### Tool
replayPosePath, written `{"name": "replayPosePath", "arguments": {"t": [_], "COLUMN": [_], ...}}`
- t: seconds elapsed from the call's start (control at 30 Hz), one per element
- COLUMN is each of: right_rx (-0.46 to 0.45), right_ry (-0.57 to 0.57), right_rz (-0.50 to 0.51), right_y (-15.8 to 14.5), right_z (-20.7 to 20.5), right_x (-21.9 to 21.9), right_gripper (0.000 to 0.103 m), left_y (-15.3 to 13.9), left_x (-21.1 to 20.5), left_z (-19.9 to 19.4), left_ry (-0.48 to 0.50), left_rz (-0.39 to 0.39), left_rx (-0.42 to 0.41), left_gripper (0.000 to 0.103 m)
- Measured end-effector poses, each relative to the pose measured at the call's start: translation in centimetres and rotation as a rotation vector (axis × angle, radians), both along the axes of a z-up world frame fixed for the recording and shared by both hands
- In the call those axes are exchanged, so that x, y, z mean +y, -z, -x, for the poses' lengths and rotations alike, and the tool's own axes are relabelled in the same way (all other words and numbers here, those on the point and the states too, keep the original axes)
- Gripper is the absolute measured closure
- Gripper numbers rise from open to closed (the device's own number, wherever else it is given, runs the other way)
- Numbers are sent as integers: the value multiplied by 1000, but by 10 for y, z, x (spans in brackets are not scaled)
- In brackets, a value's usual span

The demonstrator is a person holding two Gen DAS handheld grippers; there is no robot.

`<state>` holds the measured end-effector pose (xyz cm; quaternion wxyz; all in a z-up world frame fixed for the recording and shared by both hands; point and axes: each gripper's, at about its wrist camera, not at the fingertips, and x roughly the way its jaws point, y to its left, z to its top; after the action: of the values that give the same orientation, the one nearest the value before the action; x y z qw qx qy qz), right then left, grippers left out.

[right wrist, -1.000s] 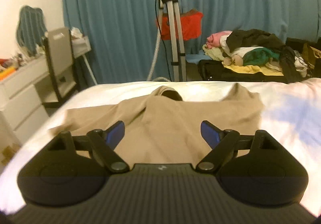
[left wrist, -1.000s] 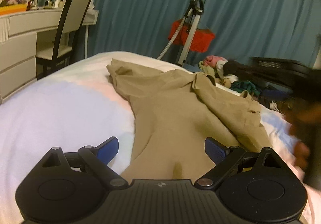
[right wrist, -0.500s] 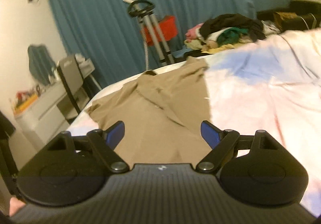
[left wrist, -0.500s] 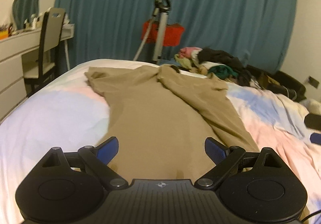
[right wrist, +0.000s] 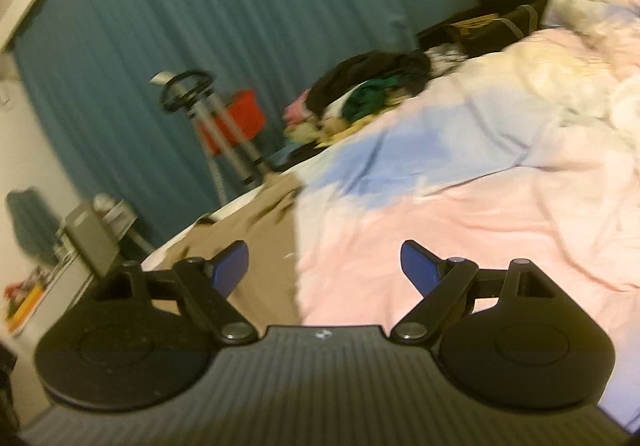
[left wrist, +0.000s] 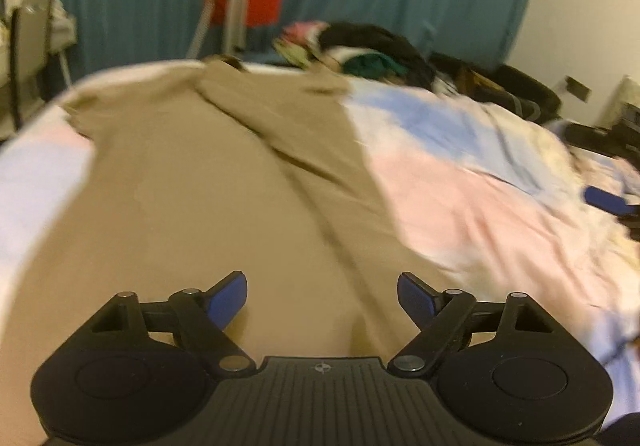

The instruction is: Fold clothes

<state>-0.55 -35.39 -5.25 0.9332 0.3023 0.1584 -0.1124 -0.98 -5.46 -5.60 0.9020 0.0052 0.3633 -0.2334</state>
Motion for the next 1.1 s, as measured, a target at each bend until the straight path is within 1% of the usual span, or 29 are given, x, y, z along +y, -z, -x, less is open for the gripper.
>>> {"name": "replayPosePath", "arguments": {"t": [0.1,0.13,0.2,0.27,0.3,0.4,0.5,0.57,0.6,0.63,0.67,0.7,0.8,0.87,0.93,1.03,1.1], "right_rx": [-11,-14,-18,-23,-25,-32,-43,-58,-66,-73,-81,-88,-111,-126,-167,-161,-137], "right_ry": [15,19,29,38,43,57,70,75,77,79,81,84,91,95,101,90,76], "right_rz": [-65,-74,-83,-92,-97,-110,-129,-151,-162,-173,-184,-195,-227,-249,-263,-238,-221], "right_y": [8,9,11,12,13,15,17,19,19,20,20,21,22,24,21,17,16], "right_z": [2,3,6,8,9,13,16,18,20,21,22,23,26,29,34,32,27], "right_x": [-15,-17,-21,-25,-27,-32,-37,-38,-39,-40,-41,-42,-44,-46,-46,-40,-35], "right_gripper": [18,18,18,18,17,17,17,17,17,17,17,17,17,17,17,16,16], "left_y": [5,7,12,22,25,35,50,59,64,68,68,64,43,23,2,-25,-34], "left_x": [-35,-46,-68,-83,-88,-103,-117,-126,-127,-127,-124,-120,-96,-73,-45,0,34], "left_z": [14,18,27,34,36,44,45,46,46,45,45,45,50,55,59,65,66], "left_ry": [65,86,129,170,185,232,251,262,261,256,241,227,194,167,135,66,0], "left_rz": [24,32,44,38,40,26,-46,-91,-106,-118,-115,-99,-25,37,116,217,281], "left_rx": [62,83,120,137,144,137,113,96,87,77,68,62,45,48,58,64,100], "left_gripper": [28,32,37,46,52,52,53,61,71,85,89,94,95,95,95,95,95]}}
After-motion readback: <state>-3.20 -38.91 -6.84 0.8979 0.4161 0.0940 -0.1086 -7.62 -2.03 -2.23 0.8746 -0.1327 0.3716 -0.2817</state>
